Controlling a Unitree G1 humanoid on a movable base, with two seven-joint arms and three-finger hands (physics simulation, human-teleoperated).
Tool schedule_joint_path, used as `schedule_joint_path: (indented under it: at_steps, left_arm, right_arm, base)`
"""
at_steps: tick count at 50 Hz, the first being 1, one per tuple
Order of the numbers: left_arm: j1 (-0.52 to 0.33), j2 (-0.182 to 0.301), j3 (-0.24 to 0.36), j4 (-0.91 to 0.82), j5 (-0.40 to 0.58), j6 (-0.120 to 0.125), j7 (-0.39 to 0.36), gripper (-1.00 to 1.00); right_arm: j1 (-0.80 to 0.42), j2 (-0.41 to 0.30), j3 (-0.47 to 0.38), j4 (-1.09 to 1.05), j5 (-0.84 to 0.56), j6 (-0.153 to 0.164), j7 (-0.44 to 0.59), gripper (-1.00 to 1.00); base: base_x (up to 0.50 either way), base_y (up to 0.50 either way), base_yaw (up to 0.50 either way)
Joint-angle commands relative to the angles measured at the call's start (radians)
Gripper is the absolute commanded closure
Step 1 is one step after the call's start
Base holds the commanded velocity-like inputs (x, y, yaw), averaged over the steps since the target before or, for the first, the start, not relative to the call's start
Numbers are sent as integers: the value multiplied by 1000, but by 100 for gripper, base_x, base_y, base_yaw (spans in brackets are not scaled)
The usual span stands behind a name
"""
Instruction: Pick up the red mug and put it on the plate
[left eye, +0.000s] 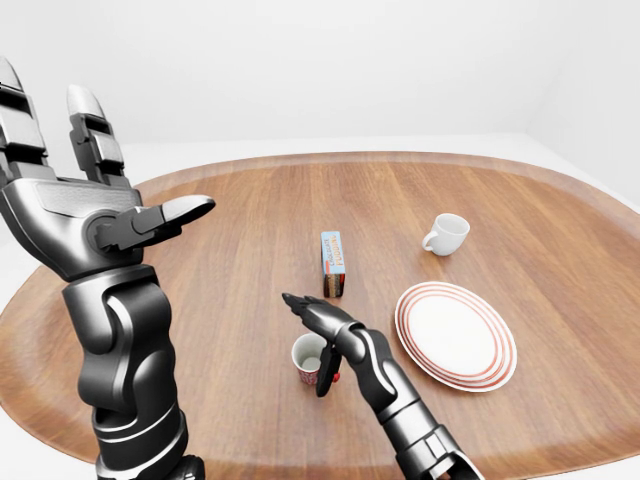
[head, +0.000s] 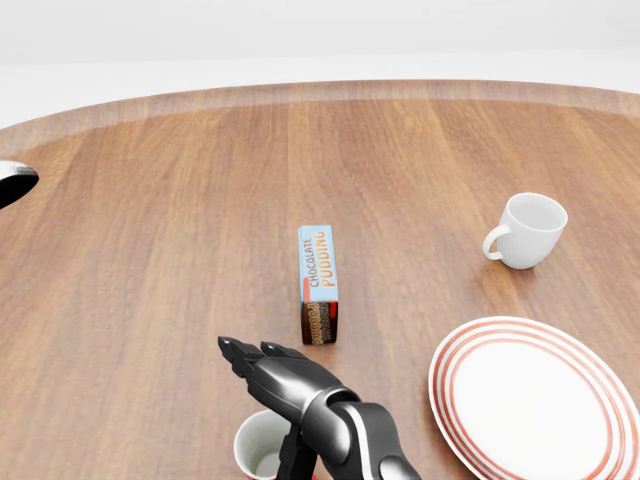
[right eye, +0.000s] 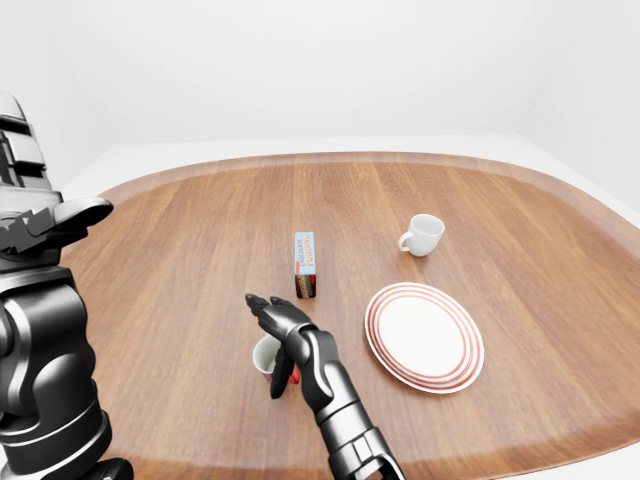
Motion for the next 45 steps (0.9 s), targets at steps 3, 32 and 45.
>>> schedule_joint_path:
  at_steps: [3,32,45]
  left_arm:
    - [5,-3,-2,1,3,0,-4,-95]
    - [1,0,1,6,1,0,-1,-95]
    - [2,-1,1,17,3,0,-4,-95]
  right_arm:
    - [-39,8,-17,63,1,0,1,-100]
    - [-170,8,-64,254,57,0,-38,-100]
    - [-214,17,-70,322,64,0,-50,-100]
  base:
    - [0,0,0]
    - [0,0,0]
    - [0,0,0]
